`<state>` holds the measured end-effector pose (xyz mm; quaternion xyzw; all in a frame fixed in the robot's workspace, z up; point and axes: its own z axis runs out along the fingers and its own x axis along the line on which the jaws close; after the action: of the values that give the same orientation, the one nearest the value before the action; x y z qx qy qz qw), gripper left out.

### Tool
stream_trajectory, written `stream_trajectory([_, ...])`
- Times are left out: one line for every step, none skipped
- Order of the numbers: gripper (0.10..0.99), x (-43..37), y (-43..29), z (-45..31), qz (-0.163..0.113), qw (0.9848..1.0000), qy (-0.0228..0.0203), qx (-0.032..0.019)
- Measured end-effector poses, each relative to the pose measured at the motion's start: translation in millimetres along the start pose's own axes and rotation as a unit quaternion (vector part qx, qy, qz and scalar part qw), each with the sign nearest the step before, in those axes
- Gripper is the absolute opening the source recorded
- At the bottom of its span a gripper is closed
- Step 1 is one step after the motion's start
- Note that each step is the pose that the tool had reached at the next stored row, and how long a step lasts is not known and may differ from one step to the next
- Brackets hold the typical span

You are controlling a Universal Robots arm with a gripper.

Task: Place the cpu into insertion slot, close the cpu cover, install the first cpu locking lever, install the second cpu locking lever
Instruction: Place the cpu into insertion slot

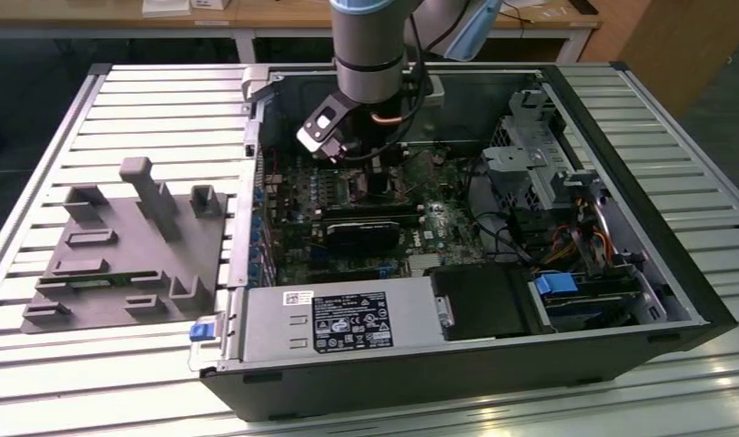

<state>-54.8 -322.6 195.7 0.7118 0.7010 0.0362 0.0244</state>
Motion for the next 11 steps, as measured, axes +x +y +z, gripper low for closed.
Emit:
stream_trajectory([0.537,0.0,-0.1,0.8,0.000,1.0000,0.0000,0.0000])
stream_trajectory([0.537,0.0,-0.2,1.3,0.000,1.0000,0.0000,0.0000])
stream_trajectory([0.537,0.0,-0.2,1.6,0.000,1.0000,0.0000,0.0000])
stream_trajectory([0.537,0.0,-0.3,1.7,0.000,1.0000,-0.0001,0.0001])
stream_trajectory([0.537,0.0,-0.3,1.7,0.000,1.0000,-0.0001,0.0001])
stream_trajectory([0.537,0.0,-0.2,1.8,0.000,1.0000,-0.0001,0.0001])
stream_trajectory([0.537,0.0,-0.2,1.9,0.000,1.0000,0.0000,0.0000])
stream_trajectory([0.537,0.0,-0.2,1.9,0.000,1.0000,0.0000,0.0000])
stream_trajectory([0.537,0.0,-0.2,1.9,0.000,1.0000,0.0000,0.0000])
stream_trajectory([0.537,0.1,-0.3,2.3,0.000,1.0000,0.0002,-0.0001])
stream_trajectory([0.537,0.1,-0.3,2.5,0.000,1.0000,0.0003,-0.0001])
